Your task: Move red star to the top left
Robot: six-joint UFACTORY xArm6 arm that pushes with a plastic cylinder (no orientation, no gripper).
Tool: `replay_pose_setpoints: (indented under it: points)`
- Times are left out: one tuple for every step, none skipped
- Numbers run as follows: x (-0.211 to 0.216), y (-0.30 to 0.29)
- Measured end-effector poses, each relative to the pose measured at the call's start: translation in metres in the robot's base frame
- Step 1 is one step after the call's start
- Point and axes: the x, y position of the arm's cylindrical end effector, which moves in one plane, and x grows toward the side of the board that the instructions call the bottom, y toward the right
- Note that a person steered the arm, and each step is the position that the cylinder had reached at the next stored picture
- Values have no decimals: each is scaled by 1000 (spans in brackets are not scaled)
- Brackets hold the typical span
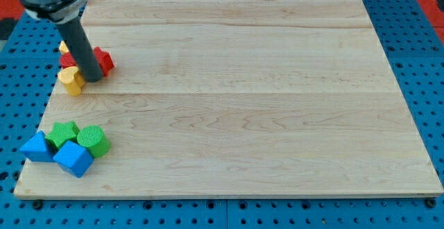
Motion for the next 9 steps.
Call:
replay_pose_setpoints:
  points:
    - [-51,14]
    - [-99,22]
    - [-140,28]
    - [-141,36]
    - [-125,57]
    - [-125,11]
    - [-118,5]
    - [-122,-12]
    - [-142,-44]
